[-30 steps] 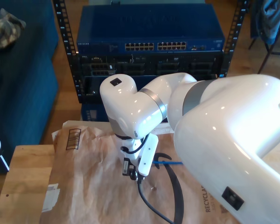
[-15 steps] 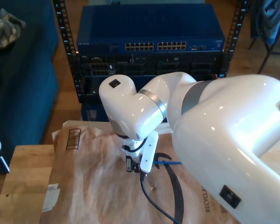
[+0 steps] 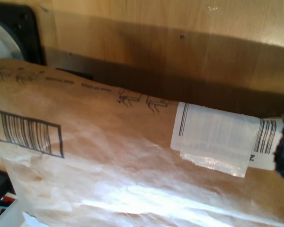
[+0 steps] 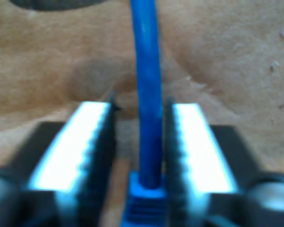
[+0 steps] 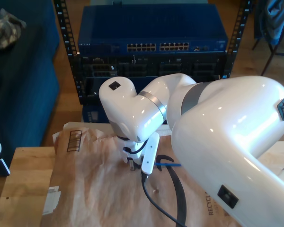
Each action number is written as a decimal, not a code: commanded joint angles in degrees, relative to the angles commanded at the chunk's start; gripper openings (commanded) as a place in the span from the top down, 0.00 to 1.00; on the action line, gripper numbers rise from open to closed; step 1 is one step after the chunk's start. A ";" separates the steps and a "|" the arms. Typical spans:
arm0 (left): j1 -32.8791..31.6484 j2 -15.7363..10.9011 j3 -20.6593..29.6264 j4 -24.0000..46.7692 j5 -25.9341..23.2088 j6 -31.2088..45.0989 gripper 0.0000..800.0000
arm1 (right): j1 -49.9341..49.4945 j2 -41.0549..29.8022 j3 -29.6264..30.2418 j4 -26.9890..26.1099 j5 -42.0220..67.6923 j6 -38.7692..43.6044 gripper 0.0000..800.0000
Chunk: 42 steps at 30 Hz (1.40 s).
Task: Grab the cable and plug it in
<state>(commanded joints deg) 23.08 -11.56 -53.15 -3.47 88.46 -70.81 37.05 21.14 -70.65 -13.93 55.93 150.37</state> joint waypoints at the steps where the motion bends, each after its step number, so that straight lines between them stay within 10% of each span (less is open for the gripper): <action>1: 0.00 0.00 0.00 0.00 0.00 -0.09 0.00 | 0.00 -0.09 0.00 -0.18 0.09 -0.09 0.97; 15: -0.62 -0.26 -0.35 -6.59 0.62 0.00 0.00 | -5.01 -18.20 6.33 1.76 5.01 -5.98 0.98; 29: -6.33 -2.73 -2.46 -18.73 0.97 -0.18 0.00 | -22.59 -41.49 14.33 21.98 14.95 -24.70 0.98; 42: -16.18 -2.02 -11.34 -36.48 1.14 -2.29 0.00 | -26.46 -48.09 11.60 32.97 21.36 -31.82 0.98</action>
<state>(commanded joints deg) 6.90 -13.58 -64.49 -39.96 89.60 -73.10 10.59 -26.95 -59.04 19.03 77.30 118.55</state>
